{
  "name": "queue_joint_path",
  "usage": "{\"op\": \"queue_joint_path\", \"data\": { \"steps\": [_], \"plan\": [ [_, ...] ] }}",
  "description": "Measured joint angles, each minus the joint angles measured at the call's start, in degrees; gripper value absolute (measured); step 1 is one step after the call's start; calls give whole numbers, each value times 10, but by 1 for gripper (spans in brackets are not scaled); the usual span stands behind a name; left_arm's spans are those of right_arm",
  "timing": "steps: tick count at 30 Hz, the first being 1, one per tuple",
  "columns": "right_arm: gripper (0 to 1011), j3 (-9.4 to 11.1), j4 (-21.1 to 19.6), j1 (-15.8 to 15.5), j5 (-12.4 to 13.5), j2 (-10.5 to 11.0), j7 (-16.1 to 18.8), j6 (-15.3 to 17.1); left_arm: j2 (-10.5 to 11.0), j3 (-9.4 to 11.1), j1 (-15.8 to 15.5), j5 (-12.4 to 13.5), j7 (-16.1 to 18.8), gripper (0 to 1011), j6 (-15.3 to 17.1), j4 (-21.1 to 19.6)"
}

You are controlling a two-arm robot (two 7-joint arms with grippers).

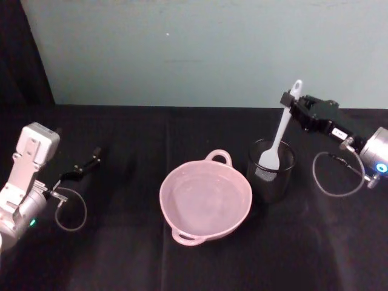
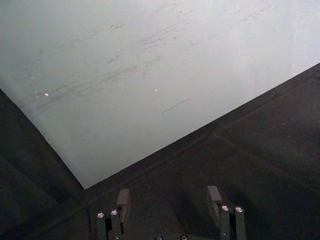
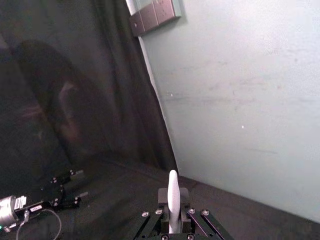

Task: Use the one hand to pick up the spoon and stir the clear water in the bowl.

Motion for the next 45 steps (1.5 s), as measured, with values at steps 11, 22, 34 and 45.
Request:
{"op": "queue_joint_path", "data": {
  "steps": [11,22,34,45],
  "plan": [
    [124,-22,39,5,12,-10,2,-11,0,0,0,0,0,1005,0,0],
    [125,-26,66,5,27,-18,6,-19,0,0,0,0,0,1005,0,0],
    [448,-19,90,1,51,-25,0,-19,0,0,0,0,0,1005,0,0],
    [788,-15,111,-6,53,-23,-13,-15,0,0,0,0,0,1005,0,0]
  ]
}}
